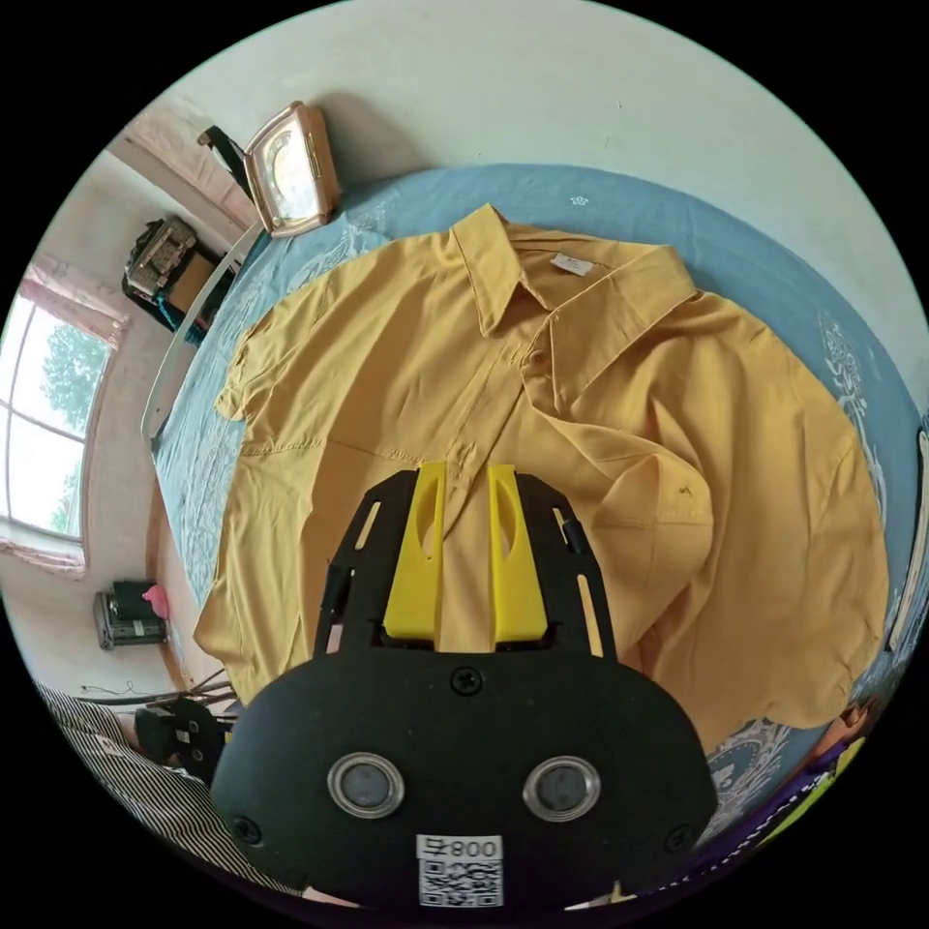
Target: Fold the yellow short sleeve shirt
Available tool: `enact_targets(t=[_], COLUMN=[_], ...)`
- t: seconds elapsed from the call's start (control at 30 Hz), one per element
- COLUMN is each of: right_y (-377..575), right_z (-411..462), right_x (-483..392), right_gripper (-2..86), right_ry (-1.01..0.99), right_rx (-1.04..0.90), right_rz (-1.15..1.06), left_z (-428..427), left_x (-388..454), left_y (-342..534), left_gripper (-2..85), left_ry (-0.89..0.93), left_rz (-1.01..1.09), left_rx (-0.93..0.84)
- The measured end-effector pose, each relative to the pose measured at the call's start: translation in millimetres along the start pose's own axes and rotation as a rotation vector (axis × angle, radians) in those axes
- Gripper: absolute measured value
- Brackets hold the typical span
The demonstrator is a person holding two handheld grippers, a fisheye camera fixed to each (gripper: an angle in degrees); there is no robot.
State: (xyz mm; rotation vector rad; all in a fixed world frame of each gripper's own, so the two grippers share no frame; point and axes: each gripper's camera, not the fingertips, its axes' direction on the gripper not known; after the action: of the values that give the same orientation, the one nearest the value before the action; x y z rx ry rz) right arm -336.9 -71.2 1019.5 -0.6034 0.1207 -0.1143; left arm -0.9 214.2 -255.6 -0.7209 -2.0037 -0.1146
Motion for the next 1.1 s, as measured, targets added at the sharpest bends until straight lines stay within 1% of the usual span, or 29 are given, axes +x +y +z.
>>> enact_targets(t=[0.13,0.3,0.53,0.63,0.73,0.8,0.9,1.07,1.1], right_y=[-7.6,-13.0,-12.2,-12.9,-10.7,-9.8,-2.1,34.2,50.6], right_z=[1.5,-3.3,-33.2,-26.1,-25.9,-30.4,-41.0,-70.6,-78.7], right_x=[-6.2,-12.3,-22.6,-25.4,-33.6,-38.2,-44.4,-64.1,-75.0], right_gripper=[4.1,1.0,0.3,0.3,0.3,0.3,0.2,0.2,0.2], right_ry=[0.026,0.003,0.044,0.061,0.076,0.083,0.118,0.063,0.022], right_rx=[-0.012,-0.030,0.006,-0.056,-0.060,-0.062,-0.057,-0.020,-0.015], right_rz=[0.014,-0.004,0.001,0.003,0.000,-0.001,0.020,0.005,-0.014], left_z=[-1.6,-7.0,-18.0,-11.6,-16.9,-29.4,-40.9,-61.7,-64.2], left_x=[-3.8,-12.6,-24.2,-30.5,-40.8,-45.8,-54.9,-75.7,-81.2], left_y=[6.5,19.3,38.2,48.7,60.0,70.3,85.1,117.6,125.1], left_gripper=[0.4,0.3,0.2,0.3,0.3,0.3,0.3,0.4,0.5], left_ry=[0.033,0.054,0.096,0.100,0.135,0.128,0.112,0.076,0.067], left_rz=[0.017,0.024,0.039,0.040,0.012,0.012,-0.007,-0.075,-0.093], left_rx=[-0.003,-0.006,0.005,-0.054,-0.045,-0.005,0.002,0.018,-0.001])
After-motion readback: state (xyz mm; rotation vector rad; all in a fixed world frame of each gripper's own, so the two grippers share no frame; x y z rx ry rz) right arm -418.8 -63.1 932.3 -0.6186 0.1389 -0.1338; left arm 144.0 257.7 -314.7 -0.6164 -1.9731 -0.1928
